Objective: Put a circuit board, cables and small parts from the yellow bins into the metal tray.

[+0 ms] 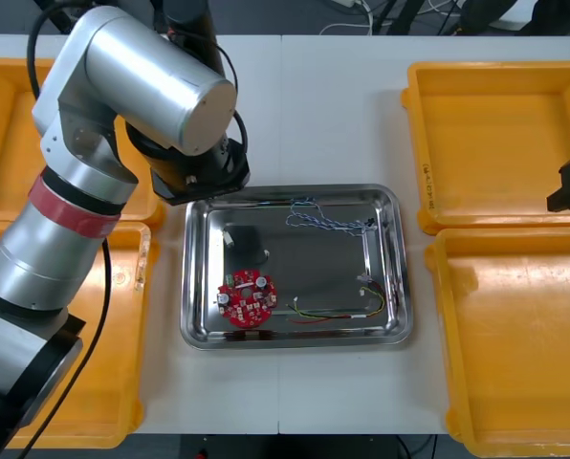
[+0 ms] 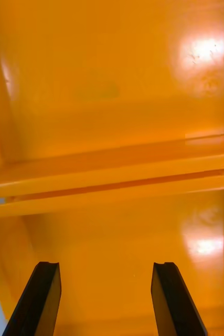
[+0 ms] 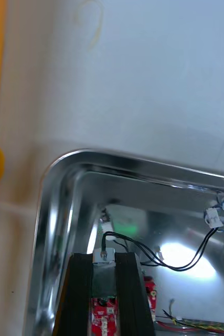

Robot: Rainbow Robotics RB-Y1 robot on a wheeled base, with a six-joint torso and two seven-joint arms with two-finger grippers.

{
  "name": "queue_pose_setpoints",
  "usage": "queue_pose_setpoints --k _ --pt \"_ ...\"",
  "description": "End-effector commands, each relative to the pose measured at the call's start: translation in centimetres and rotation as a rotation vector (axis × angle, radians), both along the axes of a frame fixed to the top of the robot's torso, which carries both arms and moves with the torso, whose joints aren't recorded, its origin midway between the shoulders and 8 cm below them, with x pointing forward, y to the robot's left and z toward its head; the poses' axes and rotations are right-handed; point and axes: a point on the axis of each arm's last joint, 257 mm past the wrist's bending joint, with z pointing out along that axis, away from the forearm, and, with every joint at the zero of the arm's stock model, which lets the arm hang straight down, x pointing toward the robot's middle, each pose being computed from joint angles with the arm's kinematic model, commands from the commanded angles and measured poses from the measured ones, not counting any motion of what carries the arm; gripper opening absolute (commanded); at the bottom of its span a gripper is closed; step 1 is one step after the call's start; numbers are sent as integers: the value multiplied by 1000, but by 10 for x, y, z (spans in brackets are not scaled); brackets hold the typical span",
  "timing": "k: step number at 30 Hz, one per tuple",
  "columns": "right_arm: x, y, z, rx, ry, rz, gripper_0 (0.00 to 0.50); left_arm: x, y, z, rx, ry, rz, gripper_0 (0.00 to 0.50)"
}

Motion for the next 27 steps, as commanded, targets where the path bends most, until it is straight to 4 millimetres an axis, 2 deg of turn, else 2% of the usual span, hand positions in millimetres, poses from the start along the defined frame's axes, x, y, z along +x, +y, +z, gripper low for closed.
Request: queue_pose_setpoints --k 1,4,11,21,27 --pt "-9 -25 16 -58 -21 3 500 0 -45 16 -42 -60 -4 0" --pt "-12 -28 13 -55 -15 10 500 4 -61 5 -46 -67 -14 0" --pt "-14 -33 2 -57 -16 41 500 12 -76 -14 -45 -75 -13 0" --pt "-17 -41 -7 -80 -16 70 500 13 -72 -45 -59 -50 9 0" --pt "-14 -48 -4 -111 -32 79 500 11 -69 -59 -73 -44 18 0"
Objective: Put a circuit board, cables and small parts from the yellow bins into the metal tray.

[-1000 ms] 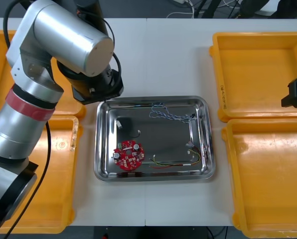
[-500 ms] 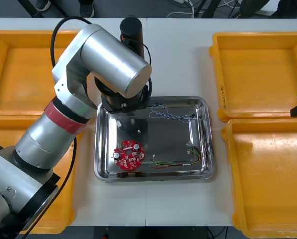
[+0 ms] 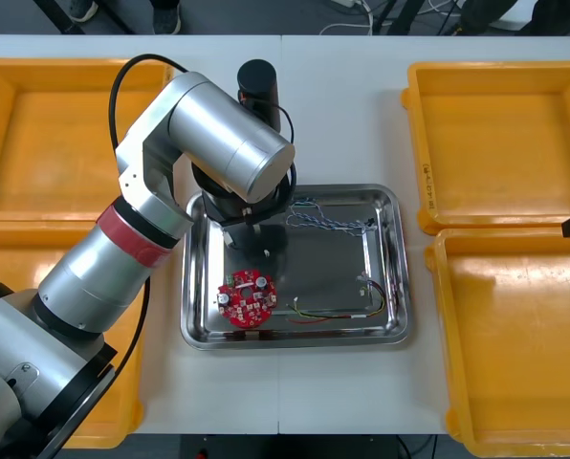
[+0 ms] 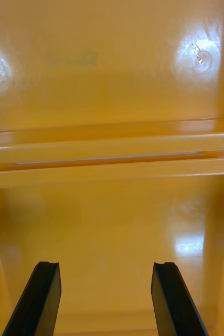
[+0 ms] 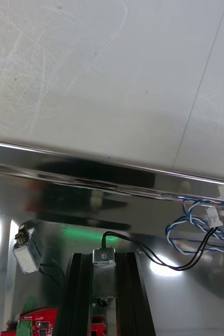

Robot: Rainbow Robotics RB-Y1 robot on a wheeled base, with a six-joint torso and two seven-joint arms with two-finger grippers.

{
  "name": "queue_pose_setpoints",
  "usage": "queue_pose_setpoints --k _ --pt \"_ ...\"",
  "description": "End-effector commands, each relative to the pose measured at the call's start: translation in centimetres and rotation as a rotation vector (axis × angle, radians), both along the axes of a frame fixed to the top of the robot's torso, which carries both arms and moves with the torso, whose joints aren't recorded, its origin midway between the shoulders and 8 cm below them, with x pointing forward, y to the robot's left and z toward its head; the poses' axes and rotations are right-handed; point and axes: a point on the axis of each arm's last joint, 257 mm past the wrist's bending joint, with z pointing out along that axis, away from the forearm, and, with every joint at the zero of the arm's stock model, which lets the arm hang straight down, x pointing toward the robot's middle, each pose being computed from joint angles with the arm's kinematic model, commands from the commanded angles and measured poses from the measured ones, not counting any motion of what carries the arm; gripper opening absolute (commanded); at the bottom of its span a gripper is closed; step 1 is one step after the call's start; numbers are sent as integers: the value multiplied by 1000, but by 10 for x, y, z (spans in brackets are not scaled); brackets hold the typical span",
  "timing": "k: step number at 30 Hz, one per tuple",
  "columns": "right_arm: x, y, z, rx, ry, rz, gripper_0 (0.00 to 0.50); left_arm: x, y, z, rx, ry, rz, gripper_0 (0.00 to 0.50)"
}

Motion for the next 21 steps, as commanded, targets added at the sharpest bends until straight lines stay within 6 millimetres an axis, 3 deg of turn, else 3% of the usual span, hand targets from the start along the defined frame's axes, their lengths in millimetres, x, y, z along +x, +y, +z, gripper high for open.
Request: queue_pose_setpoints --k 1,18,21 --pt "2 -24 24 -86 -49 13 500 -7 -13 -9 -43 -4 29 0" --pt "-2 -30 8 -99 -47 32 500 -9 -6 -34 -52 -4 32 7" --pt "0 -30 5 -90 -57 26 500 -9 -7 -34 -57 -7 28 73"
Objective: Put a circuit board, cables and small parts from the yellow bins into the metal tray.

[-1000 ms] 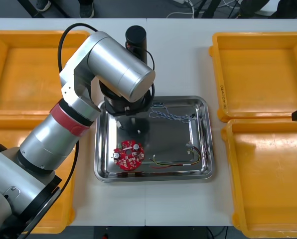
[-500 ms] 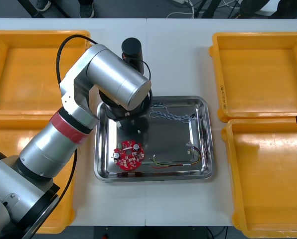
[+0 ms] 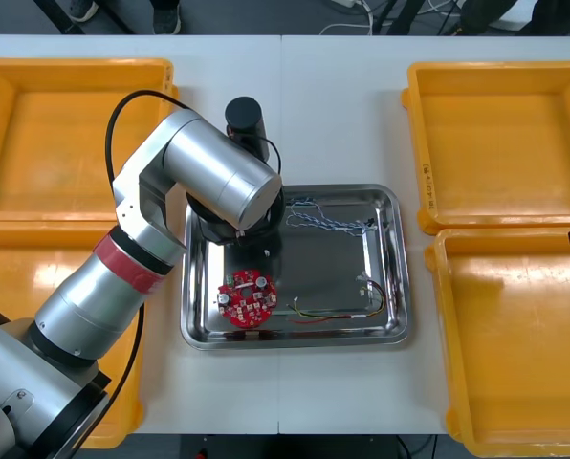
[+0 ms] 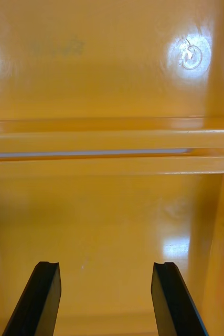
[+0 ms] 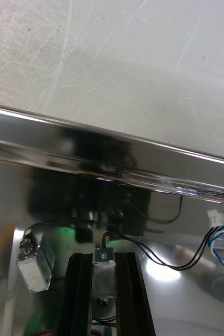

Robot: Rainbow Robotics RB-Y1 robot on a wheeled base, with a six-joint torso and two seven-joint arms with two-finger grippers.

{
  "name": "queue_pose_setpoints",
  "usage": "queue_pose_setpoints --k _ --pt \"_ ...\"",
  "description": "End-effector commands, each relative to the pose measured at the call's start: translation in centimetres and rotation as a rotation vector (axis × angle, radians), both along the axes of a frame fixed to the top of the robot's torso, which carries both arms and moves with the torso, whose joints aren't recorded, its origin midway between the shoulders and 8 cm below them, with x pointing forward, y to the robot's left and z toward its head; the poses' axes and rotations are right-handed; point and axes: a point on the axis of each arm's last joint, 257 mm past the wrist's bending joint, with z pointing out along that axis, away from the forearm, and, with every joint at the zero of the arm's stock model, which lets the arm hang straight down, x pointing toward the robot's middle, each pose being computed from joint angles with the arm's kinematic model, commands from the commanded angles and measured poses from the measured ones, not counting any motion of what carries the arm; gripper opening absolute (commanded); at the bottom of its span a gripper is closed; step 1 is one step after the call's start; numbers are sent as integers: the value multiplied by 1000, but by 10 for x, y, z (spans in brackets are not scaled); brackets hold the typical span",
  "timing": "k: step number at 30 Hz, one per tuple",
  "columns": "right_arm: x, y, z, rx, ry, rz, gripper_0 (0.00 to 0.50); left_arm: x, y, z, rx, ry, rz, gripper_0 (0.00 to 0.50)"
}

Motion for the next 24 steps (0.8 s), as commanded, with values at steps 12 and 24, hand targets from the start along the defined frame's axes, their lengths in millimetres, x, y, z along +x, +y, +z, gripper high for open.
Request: queue_pose_setpoints --k 12,24 --pt "-1 -15 26 -4 -55 -12 500 -5 -11 -2 -37 -3 20 500" --pt "-1 -19 26 -22 -54 -14 500 -2 8 76 -89 -121 39 500"
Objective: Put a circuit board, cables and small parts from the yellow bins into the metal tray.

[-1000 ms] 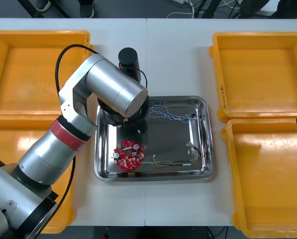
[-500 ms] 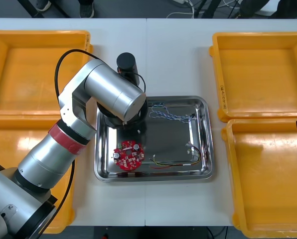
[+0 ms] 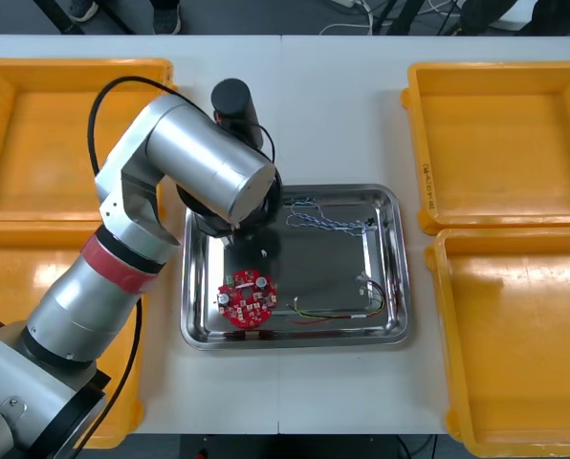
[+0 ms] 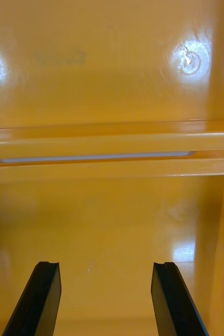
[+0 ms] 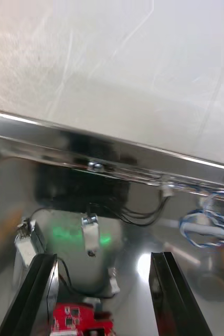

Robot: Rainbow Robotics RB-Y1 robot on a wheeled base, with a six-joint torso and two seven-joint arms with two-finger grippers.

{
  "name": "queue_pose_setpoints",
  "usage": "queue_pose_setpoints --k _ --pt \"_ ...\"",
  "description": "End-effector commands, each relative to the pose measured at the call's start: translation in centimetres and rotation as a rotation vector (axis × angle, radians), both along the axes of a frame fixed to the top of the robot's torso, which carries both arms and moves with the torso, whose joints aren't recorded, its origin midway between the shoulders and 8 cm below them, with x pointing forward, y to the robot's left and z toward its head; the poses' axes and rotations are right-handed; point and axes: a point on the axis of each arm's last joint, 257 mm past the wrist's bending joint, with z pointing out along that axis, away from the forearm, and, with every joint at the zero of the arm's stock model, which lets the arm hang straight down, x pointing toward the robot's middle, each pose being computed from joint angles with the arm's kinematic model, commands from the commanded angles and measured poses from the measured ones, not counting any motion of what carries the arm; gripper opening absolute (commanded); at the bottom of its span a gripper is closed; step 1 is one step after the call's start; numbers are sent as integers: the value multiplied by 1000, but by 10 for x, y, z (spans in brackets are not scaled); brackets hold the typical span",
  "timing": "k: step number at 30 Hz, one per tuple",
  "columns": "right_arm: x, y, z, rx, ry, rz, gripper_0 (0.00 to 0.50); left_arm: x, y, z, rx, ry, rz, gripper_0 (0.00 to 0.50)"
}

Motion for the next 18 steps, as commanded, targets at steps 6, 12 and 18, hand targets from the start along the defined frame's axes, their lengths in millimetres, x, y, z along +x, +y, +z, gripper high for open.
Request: queue_pose_setpoints --k 6,12,18 --pt "-4 -20 14 -58 -24 -11 500 3 37 74 -54 -127 64 500" --pt "-5 -20 12 -58 -24 -12 500 3 76 95 -24 -152 88 500" --pt "-2 -18 9 -48 -34 -15 500 2 116 99 43 -130 73 500"
